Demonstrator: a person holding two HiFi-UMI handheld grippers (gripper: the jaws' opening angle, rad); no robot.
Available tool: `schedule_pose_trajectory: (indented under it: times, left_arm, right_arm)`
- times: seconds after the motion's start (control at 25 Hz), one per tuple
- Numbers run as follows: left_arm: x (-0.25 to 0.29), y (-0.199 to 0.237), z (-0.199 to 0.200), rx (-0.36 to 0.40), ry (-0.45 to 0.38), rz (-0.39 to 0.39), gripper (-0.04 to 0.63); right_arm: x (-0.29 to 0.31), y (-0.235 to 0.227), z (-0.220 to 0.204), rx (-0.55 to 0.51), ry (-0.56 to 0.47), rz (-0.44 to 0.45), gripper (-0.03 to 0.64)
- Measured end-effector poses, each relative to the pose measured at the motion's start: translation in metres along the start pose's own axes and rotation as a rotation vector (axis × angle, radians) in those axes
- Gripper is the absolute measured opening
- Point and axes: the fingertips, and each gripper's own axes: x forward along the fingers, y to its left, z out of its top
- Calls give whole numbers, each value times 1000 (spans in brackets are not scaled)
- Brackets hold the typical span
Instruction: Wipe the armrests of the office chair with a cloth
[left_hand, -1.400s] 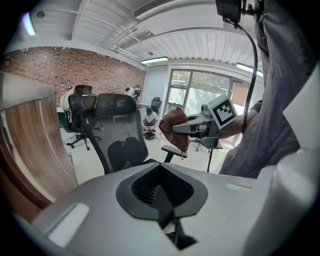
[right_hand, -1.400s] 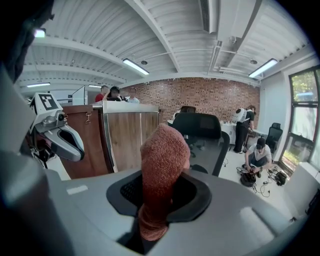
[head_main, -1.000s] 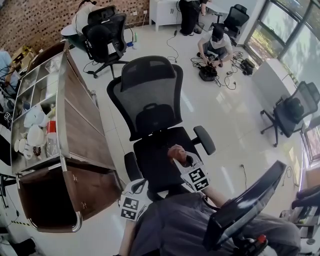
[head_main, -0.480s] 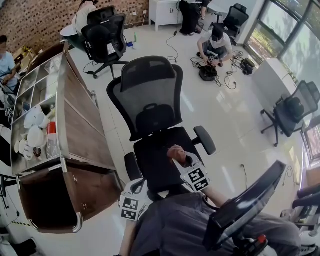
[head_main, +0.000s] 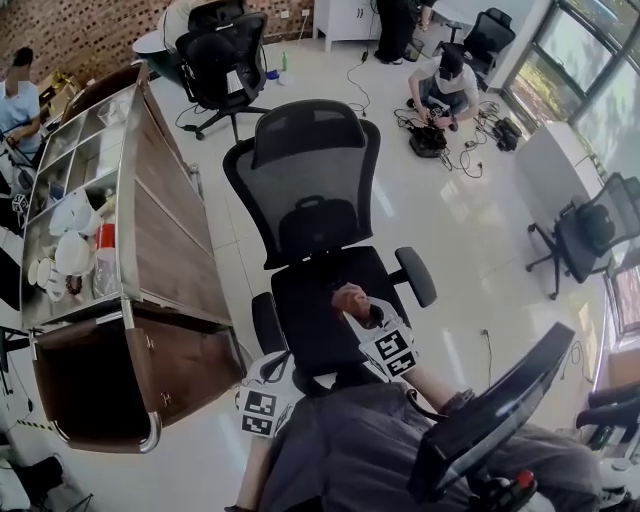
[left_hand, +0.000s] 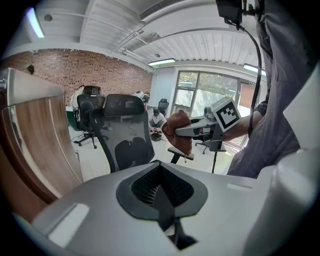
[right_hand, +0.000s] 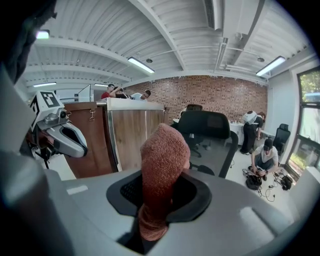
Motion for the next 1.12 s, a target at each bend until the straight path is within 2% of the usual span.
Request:
schedule_pose_trajectory:
  times: [0.24, 0.44, 0.88, 1.12]
  left_arm:
    - [-6, 5, -12, -43, 4, 50, 15]
    - [-9, 14, -25, -97, 18, 102, 15]
    - [-3, 45, -78, -288, 12, 246, 15]
    - [14, 49, -119, -387, 19, 294, 15]
  right_arm:
    - [24, 17, -7, -41, 26, 87, 89]
    - [63, 41, -20, -96, 54, 208, 89]
    - [195, 123, -82, -263, 143, 552, 89]
    - [269, 147, -109, -309, 168, 629, 89]
